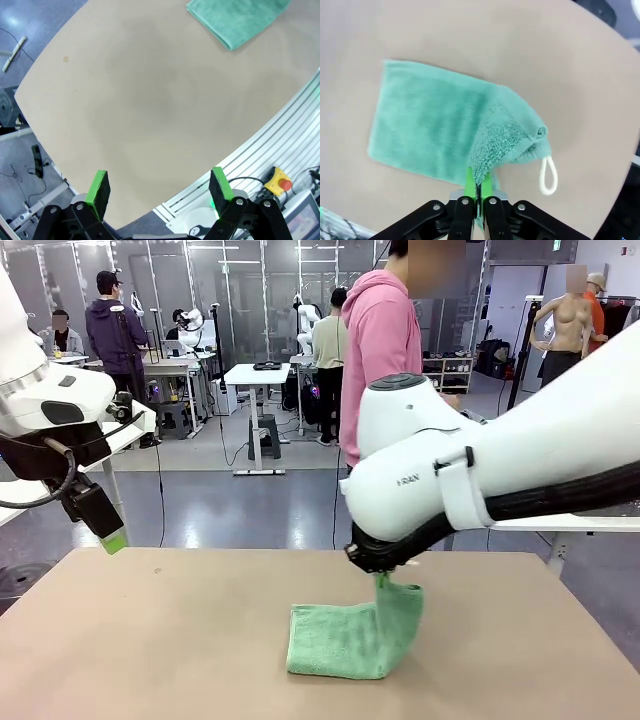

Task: Fold the towels and place them in the basket.
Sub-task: When a person lays out a Towel with hook on the table, fold it in half twice.

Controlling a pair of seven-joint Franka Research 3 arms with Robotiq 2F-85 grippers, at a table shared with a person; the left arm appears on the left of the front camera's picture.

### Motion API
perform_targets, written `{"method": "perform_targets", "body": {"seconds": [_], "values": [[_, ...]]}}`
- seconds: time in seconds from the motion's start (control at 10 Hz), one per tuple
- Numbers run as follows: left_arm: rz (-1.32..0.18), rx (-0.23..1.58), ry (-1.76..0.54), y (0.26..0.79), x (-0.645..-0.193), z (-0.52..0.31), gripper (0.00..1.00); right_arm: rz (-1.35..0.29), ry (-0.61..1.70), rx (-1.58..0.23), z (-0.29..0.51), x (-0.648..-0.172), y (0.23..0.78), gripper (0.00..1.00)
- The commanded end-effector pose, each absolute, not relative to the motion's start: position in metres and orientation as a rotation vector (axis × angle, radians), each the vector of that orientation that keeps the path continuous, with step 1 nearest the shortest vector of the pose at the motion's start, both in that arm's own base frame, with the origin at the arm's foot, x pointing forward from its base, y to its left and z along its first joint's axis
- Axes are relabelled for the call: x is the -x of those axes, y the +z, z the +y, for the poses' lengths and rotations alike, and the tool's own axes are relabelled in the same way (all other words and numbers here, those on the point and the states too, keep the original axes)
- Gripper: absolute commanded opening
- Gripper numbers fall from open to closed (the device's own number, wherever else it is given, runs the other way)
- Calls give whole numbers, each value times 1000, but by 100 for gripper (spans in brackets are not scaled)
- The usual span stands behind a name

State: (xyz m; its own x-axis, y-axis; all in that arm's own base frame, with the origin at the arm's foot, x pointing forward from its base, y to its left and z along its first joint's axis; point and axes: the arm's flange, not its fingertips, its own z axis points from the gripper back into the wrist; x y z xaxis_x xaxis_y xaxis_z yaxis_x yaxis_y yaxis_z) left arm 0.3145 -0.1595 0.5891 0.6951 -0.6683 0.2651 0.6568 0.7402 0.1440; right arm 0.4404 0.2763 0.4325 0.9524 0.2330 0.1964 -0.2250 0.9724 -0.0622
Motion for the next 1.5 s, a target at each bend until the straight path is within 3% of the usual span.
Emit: {"method": "perform_targets", "body": {"seconds": [0.0,0.7,0.8,0.9,1.0,1.1,1.3,1.4], "values": [[-316,-50,-723,593,-316,-162,100,-159,253,-63,298,-459,419,0],[-316,-50,-723,593,-316,-162,100,-33,264,-49,370,-491,363,0],[-316,-50,-723,593,-316,-162,100,-24,259,-45,375,-495,358,12],[-316,-50,-723,593,-316,-162,100,-15,260,-44,379,-497,354,38],[-316,-50,-723,593,-316,-162,100,-13,261,-40,380,-498,353,48],[-316,-50,-723,593,-316,-162,100,-15,260,-41,381,-498,353,75],[-316,-50,-723,593,-316,-162,100,-22,267,-48,381,-496,354,100],[-316,-50,-723,593,-316,-162,100,-29,268,-54,379,-495,355,100]]}}
